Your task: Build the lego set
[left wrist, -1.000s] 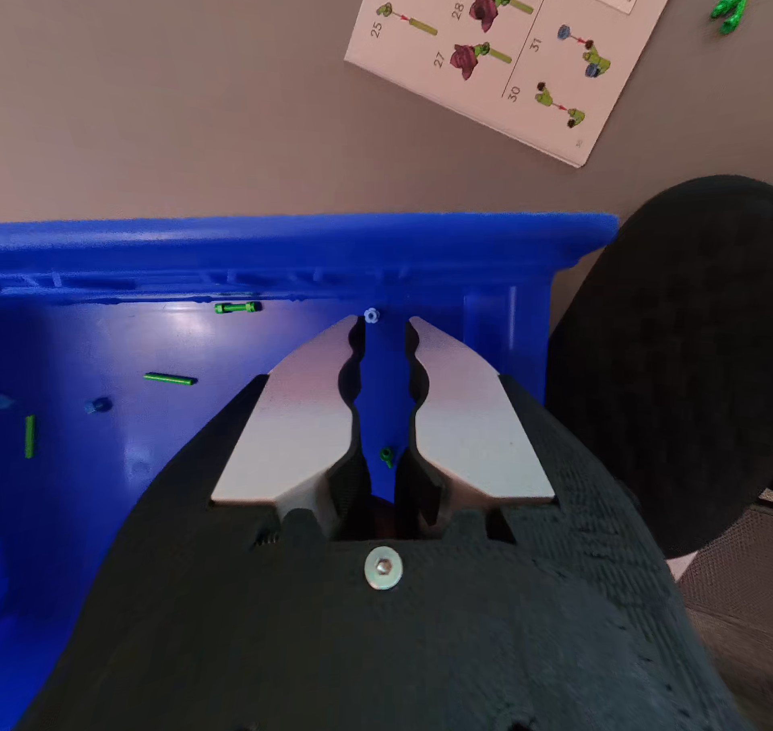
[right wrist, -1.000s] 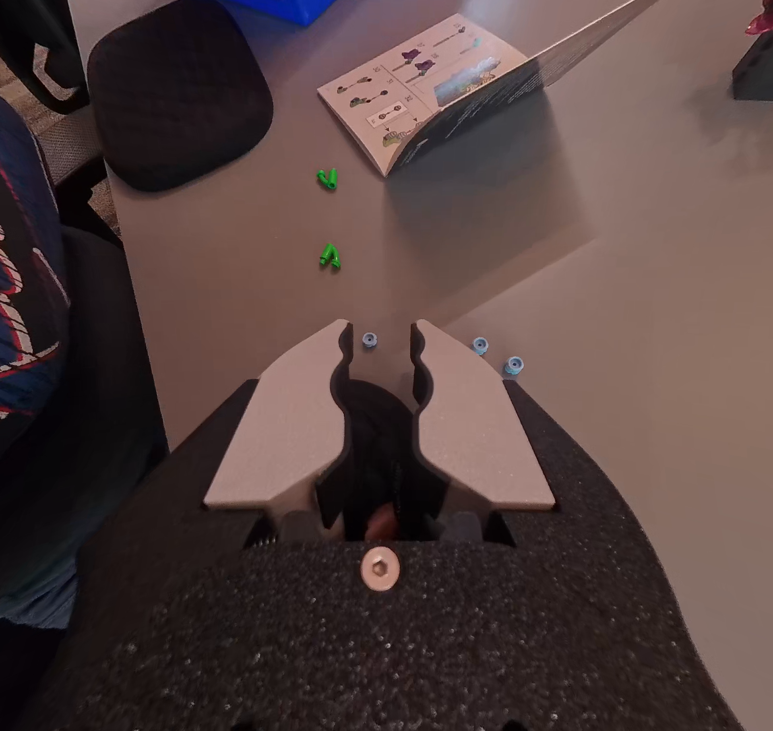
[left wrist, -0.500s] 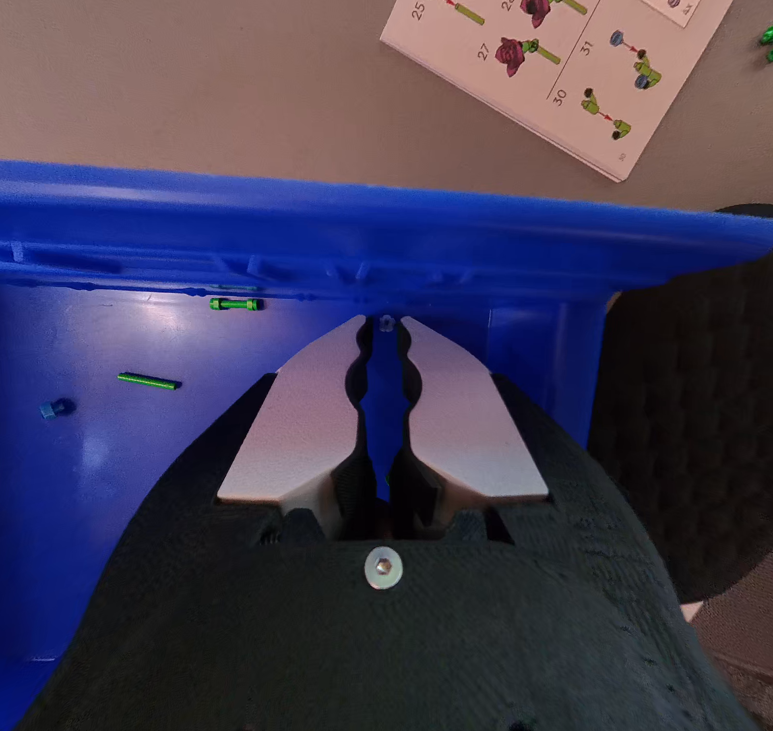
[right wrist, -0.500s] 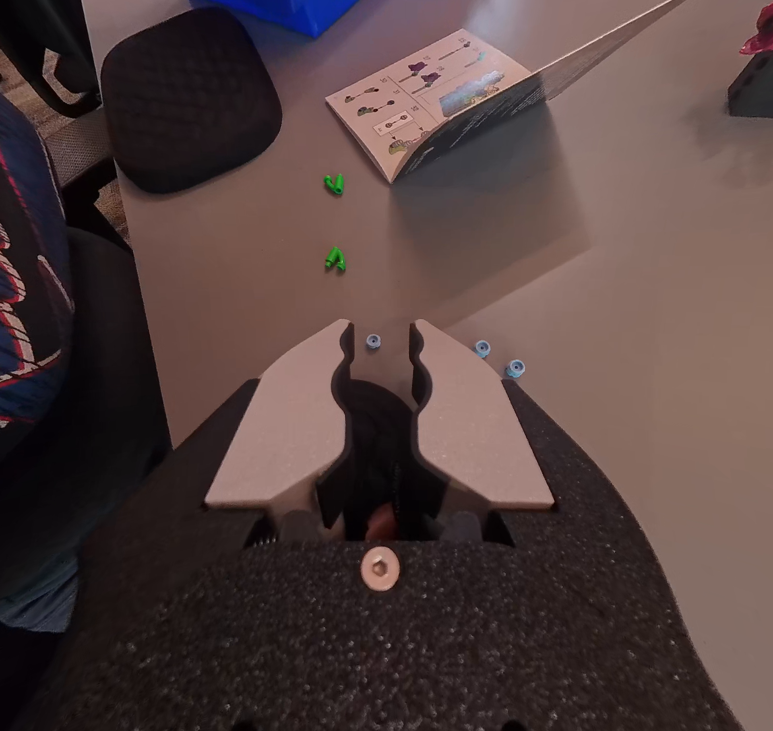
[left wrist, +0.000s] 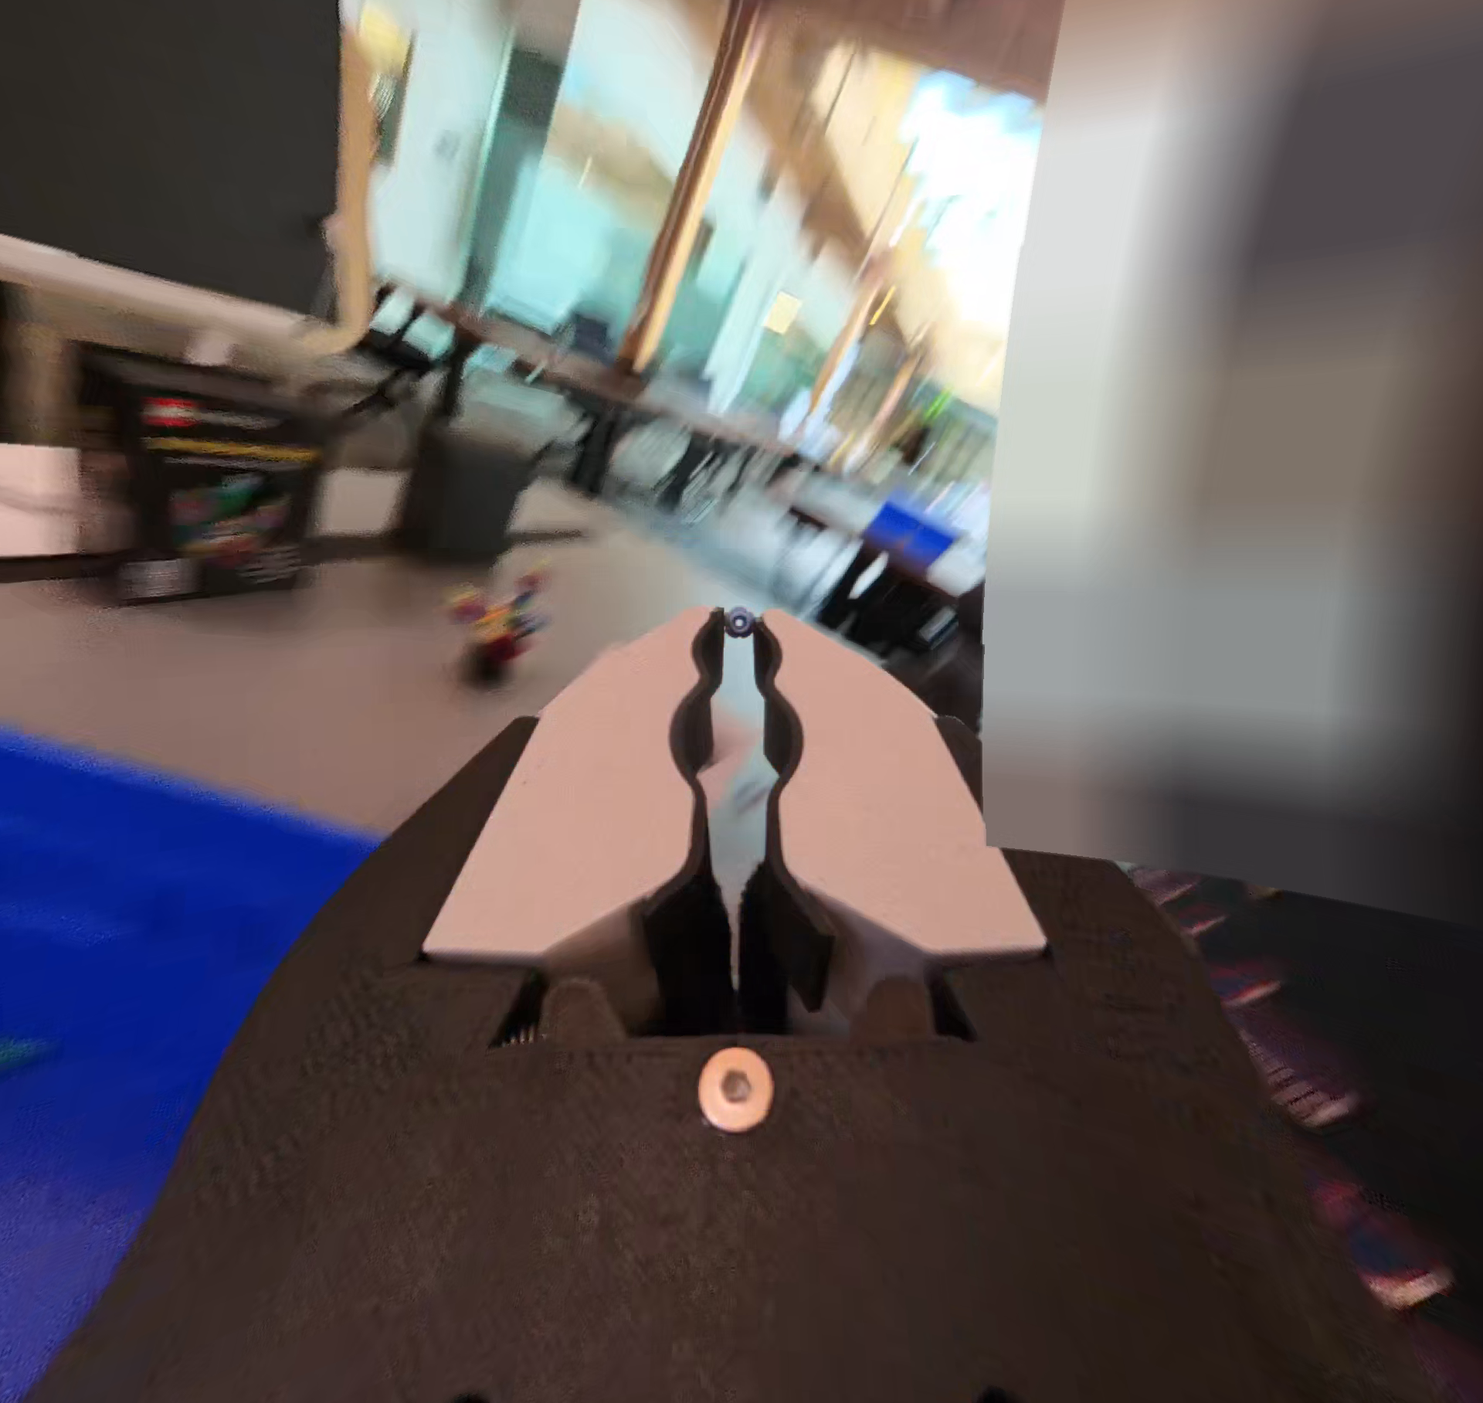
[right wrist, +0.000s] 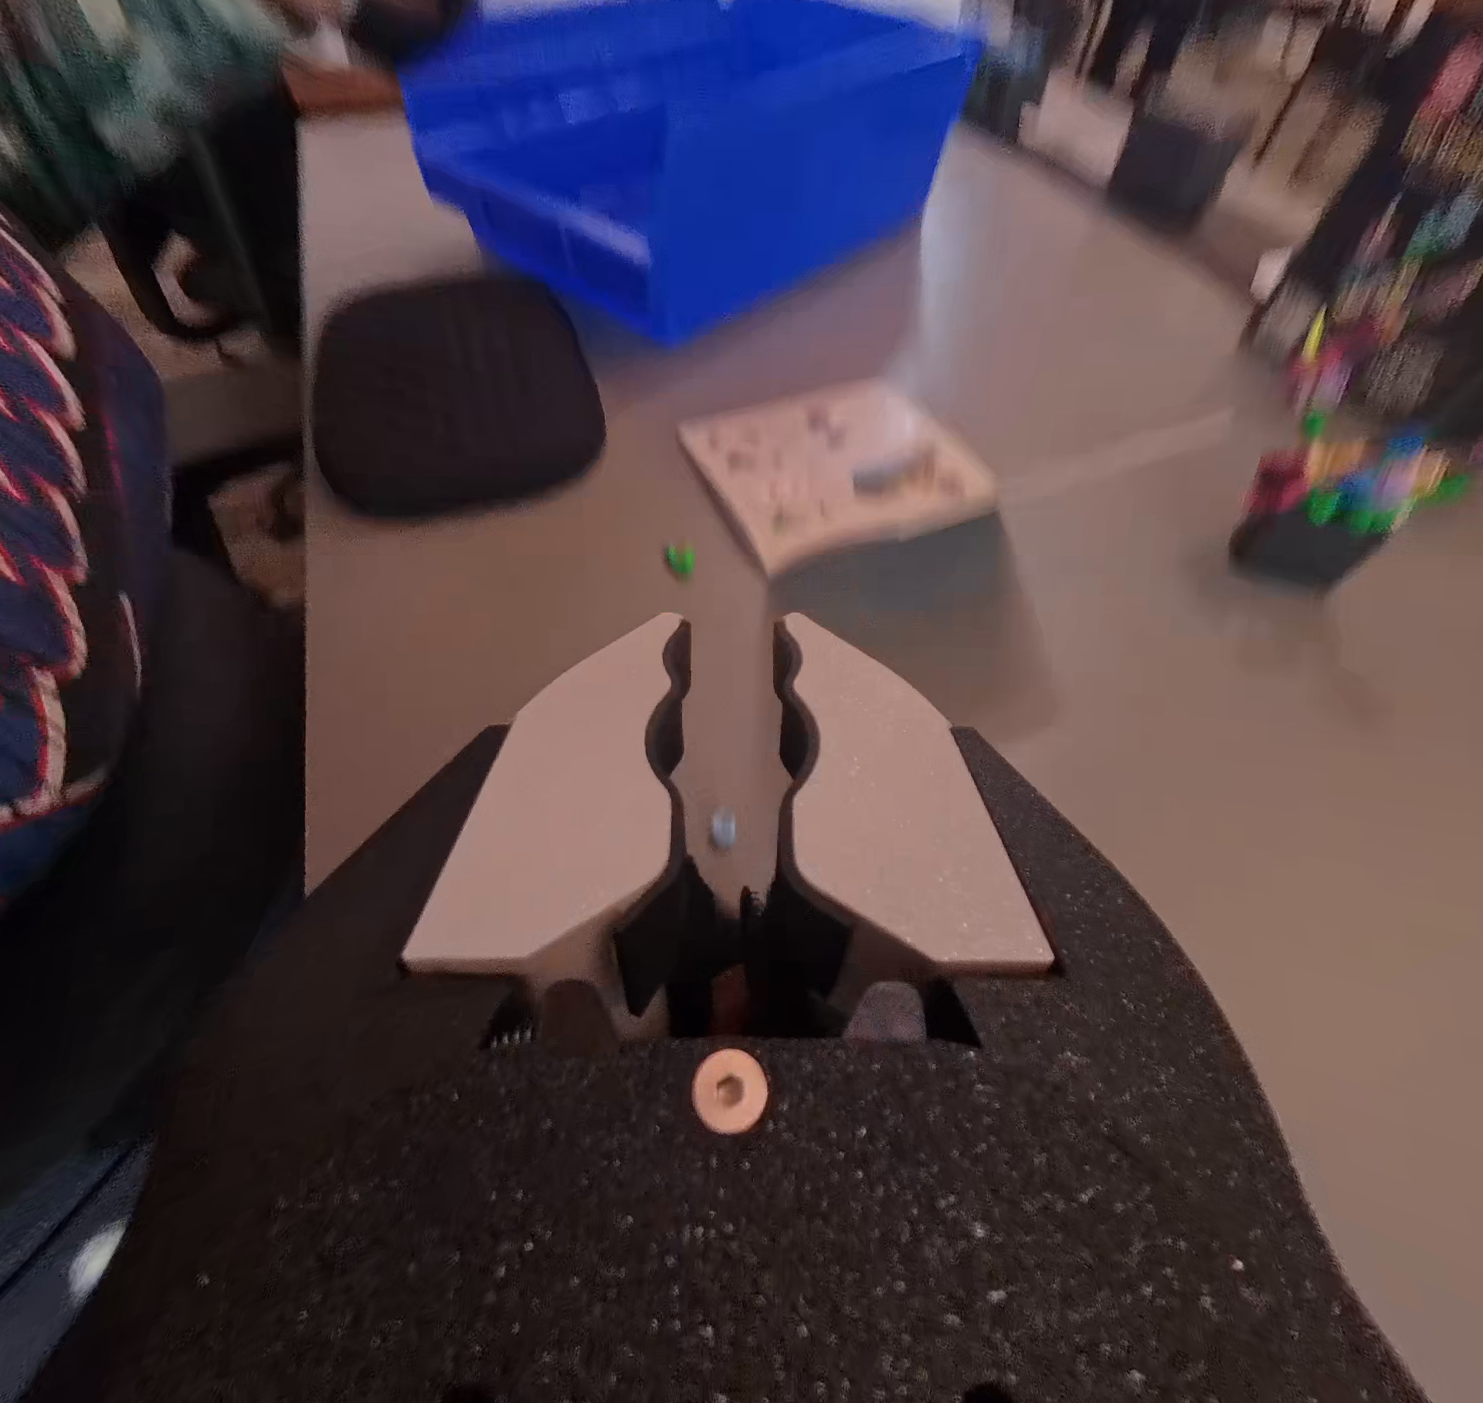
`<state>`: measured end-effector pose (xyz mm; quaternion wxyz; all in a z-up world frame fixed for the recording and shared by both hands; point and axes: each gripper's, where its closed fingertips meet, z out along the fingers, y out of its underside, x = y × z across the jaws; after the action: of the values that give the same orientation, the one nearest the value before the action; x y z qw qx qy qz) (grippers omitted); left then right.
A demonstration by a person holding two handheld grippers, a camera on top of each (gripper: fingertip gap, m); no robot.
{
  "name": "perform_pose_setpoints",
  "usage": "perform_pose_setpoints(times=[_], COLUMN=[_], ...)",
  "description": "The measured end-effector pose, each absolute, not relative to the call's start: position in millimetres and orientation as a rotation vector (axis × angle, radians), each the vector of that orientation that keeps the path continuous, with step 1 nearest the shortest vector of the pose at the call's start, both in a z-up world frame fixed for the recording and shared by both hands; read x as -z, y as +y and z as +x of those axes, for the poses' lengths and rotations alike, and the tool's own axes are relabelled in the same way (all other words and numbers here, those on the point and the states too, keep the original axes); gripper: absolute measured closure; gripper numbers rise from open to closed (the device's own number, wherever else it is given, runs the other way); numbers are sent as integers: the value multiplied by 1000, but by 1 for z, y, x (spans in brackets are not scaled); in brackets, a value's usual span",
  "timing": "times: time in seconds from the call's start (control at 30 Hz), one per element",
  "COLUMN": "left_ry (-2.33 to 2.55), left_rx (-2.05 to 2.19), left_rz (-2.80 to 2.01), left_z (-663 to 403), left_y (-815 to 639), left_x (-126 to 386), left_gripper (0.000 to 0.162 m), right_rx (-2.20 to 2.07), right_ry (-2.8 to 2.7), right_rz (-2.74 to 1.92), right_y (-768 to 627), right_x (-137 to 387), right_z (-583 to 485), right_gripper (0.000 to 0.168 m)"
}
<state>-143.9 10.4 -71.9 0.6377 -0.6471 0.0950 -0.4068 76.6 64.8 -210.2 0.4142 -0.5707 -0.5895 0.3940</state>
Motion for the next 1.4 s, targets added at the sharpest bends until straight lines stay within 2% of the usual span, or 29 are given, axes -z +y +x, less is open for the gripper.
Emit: perform_pose_setpoints(times=[0.17,0.33,0.6,1.4], left_ry=[-133,-227,-149,-141], left_rx=[1632,1876,1925,1937], left_rz=[-1032,-946,-1127,-1174], left_z=[-78,-20,11,13], left_y=[-15,-12,-11,-4], left_x=[55,65,87,98], left_gripper=[155,155,155,155], right_rx=[-1128,-1137,-1137,-978], right_ry=[-1367,-1292,-1370,-1427], right_rz=[-903,-618,-599,-651], right_y=[24,-14,-17,-7], right_x=[129,81,81,99], right_z=[30,3,9,0], right_gripper=[154,151,159,161])
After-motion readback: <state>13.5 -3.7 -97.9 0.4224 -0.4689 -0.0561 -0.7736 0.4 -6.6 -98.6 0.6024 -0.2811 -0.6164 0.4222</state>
